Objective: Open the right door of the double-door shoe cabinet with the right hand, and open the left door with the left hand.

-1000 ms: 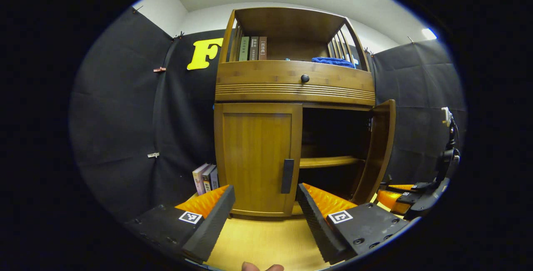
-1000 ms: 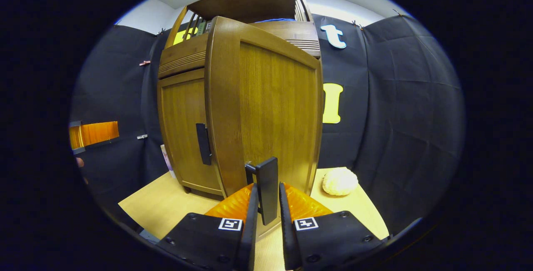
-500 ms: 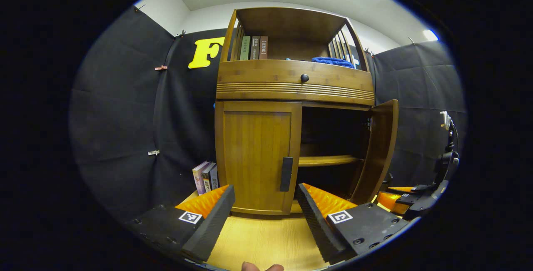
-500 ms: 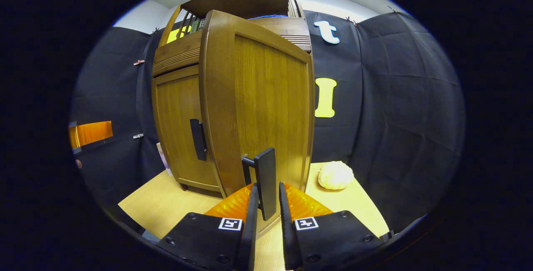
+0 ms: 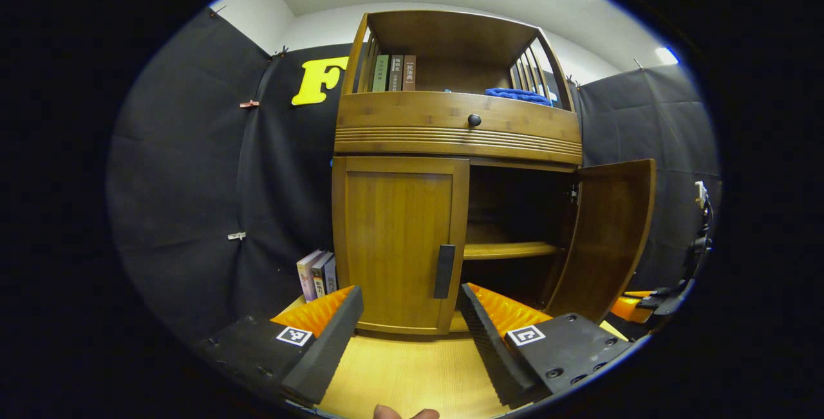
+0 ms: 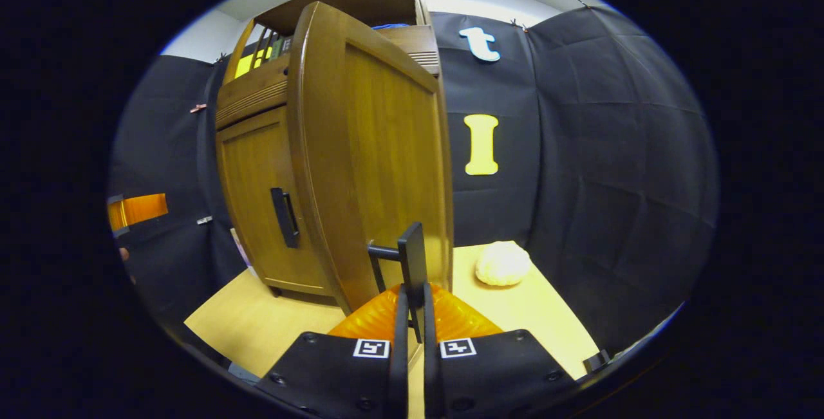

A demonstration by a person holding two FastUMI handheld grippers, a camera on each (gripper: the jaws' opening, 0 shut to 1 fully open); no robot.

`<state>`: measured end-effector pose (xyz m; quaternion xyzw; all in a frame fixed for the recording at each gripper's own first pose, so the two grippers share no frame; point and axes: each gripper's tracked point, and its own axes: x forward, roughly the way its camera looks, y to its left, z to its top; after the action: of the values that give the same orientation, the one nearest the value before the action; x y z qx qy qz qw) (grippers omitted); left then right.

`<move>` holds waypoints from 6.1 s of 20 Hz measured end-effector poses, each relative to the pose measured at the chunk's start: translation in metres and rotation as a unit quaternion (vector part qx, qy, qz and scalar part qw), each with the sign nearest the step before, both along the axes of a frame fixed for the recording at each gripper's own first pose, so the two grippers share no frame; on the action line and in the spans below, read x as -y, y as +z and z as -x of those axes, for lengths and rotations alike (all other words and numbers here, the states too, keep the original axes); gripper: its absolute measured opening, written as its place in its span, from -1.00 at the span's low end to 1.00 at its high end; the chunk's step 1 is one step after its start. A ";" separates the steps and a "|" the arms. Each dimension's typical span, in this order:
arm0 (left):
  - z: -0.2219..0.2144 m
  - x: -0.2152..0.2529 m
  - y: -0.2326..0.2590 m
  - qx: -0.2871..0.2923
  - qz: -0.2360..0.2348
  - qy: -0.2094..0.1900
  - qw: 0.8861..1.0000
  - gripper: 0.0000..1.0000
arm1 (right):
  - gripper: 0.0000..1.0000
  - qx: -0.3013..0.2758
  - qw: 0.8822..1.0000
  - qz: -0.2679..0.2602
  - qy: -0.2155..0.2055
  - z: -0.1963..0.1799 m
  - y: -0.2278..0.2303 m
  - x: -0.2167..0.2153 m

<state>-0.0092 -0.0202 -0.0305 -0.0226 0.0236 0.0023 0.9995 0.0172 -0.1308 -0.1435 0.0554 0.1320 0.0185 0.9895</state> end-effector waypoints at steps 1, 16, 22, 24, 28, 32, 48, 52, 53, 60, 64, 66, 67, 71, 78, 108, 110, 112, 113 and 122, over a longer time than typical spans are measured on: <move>-0.003 0.002 0.000 0.000 0.001 -0.003 1.000 0.88 | -0.72 -0.005 1.000 -0.004 -0.002 -0.001 -0.002 0.004; -0.074 0.064 -0.016 -0.014 -0.007 -0.050 0.999 0.83 | -0.78 0.013 1.000 0.007 0.002 0.015 0.019 0.090; -0.126 0.072 -0.031 -0.026 -0.003 -0.050 0.998 0.89 | 0.29 0.065 0.994 0.066 -0.055 0.031 0.061 0.122; -0.145 0.070 -0.040 -0.028 -0.008 -0.047 0.998 0.87 | 0.96 0.085 0.992 0.065 -0.073 0.037 0.079 0.135; -0.191 0.065 -0.059 -0.036 -0.011 -0.031 0.999 0.84 | 0.89 0.136 0.983 0.052 -0.112 0.042 0.108 0.150; -0.231 0.063 -0.073 -0.043 -0.016 -0.025 0.999 0.72 | 1.00 0.081 0.989 0.048 -0.118 0.037 0.074 0.150; -0.250 0.055 -0.095 -0.059 -0.023 -0.028 0.998 -0.30 | 1.00 0.108 0.984 0.062 -0.127 0.040 0.097 0.152; -0.205 0.040 -0.097 -0.061 -0.015 -0.030 0.998 -0.33 | 1.00 0.114 0.984 0.066 -0.120 0.048 0.101 0.136; -0.196 0.036 -0.096 -0.061 -0.016 -0.031 0.998 -0.33 | 0.96 0.115 0.984 0.068 -0.117 0.050 0.101 0.131; -0.135 0.003 -0.098 -0.063 -0.018 -0.031 0.997 -0.36 | 0.92 0.138 0.984 0.081 -0.083 0.056 0.111 0.076; -0.108 -0.021 -0.099 -0.060 -0.022 -0.026 0.998 -0.40 | 0.92 0.161 0.983 0.083 -0.034 0.048 0.117 0.022; -0.097 -0.034 -0.100 -0.059 -0.021 -0.018 0.998 -0.43 | 0.96 0.168 0.982 0.086 -0.003 0.040 0.120 -0.010; -0.091 -0.041 -0.100 -0.058 -0.020 -0.014 0.998 -0.43 | 0.92 0.169 0.982 0.085 0.015 0.034 0.120 -0.027; -0.071 -0.073 -0.101 -0.053 -0.024 0.007 0.998 -0.52 | 0.96 0.149 0.983 0.063 0.091 0.015 0.114 -0.103; -0.051 -0.119 -0.101 -0.043 -0.013 0.031 0.999 -0.72 | 0.96 0.128 0.978 0.001 0.163 0.001 0.127 -0.186; 0.070 -0.212 -0.066 0.008 -0.010 0.128 0.992 -0.18 | 0.95 0.188 0.969 0.067 0.144 -0.013 0.147 -0.229; 0.084 -0.206 -0.049 0.019 -0.016 0.135 0.990 0.35 | 0.92 0.189 0.970 0.055 0.142 -0.016 0.148 -0.231; 0.087 -0.196 -0.034 0.028 -0.010 0.134 0.991 0.77 | 0.96 0.189 0.971 0.043 0.137 -0.016 0.151 -0.230; 0.088 -0.187 -0.023 0.033 -0.003 0.130 0.991 0.91 | 0.96 0.189 0.972 0.040 0.132 -0.017 0.153 -0.227; 0.050 -0.101 0.032 0.060 -0.012 0.056 0.997 0.89 | 0.95 0.186 0.978 0.060 0.069 -0.016 0.159 -0.192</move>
<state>-0.0591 0.0811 0.0020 -0.0118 -0.0381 0.0572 0.9976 0.0335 0.0608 0.0158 -0.0179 -0.0501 0.0889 0.9946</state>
